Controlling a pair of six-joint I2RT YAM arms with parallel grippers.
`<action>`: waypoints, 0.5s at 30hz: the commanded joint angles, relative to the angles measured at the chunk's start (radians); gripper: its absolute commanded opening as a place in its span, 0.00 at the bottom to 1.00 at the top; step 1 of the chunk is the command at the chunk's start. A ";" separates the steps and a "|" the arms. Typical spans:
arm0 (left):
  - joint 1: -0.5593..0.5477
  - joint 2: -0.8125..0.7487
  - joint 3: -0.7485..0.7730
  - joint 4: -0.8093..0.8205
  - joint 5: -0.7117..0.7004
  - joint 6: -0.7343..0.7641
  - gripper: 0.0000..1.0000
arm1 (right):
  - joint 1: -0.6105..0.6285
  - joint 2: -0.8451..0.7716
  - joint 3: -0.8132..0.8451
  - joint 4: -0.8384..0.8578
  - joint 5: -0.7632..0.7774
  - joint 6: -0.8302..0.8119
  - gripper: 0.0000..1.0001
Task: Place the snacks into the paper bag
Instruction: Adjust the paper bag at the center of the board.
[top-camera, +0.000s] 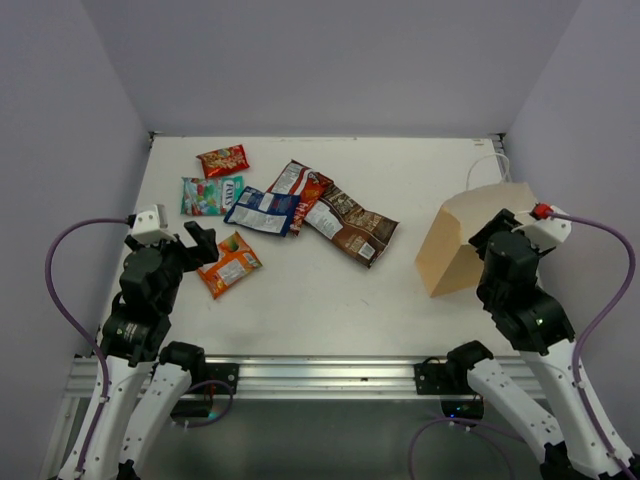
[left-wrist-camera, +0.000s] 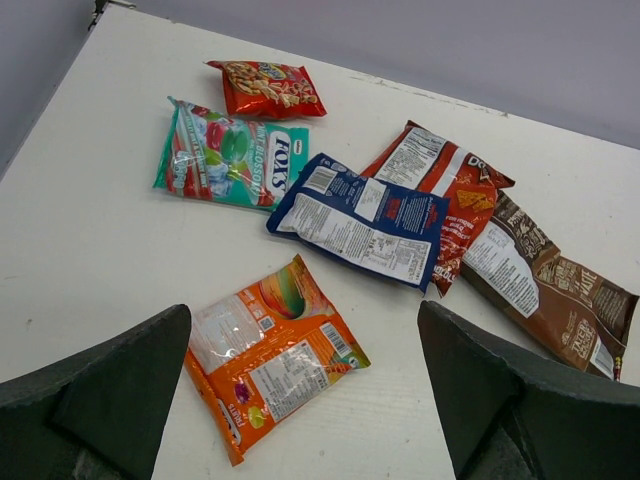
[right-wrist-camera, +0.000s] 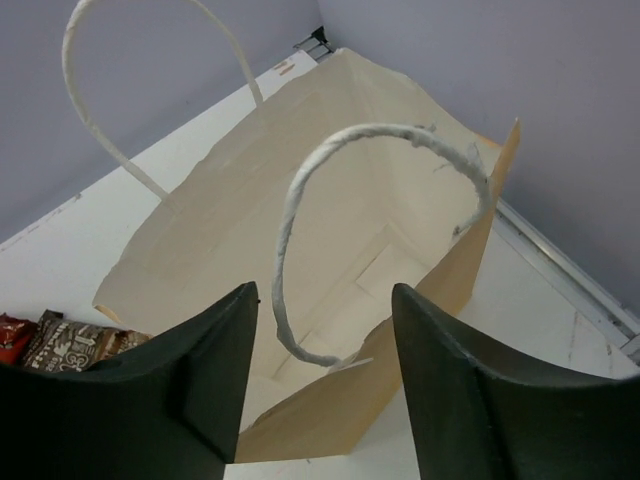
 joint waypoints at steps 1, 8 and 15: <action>0.006 0.000 -0.010 0.053 0.013 0.012 1.00 | 0.000 0.018 0.019 -0.077 0.047 0.086 0.63; 0.006 -0.009 -0.010 0.051 0.016 0.013 1.00 | 0.002 0.044 0.012 -0.139 0.130 0.175 0.71; 0.004 -0.024 -0.011 0.047 0.017 0.010 1.00 | 0.002 0.109 0.018 -0.131 0.191 0.210 0.71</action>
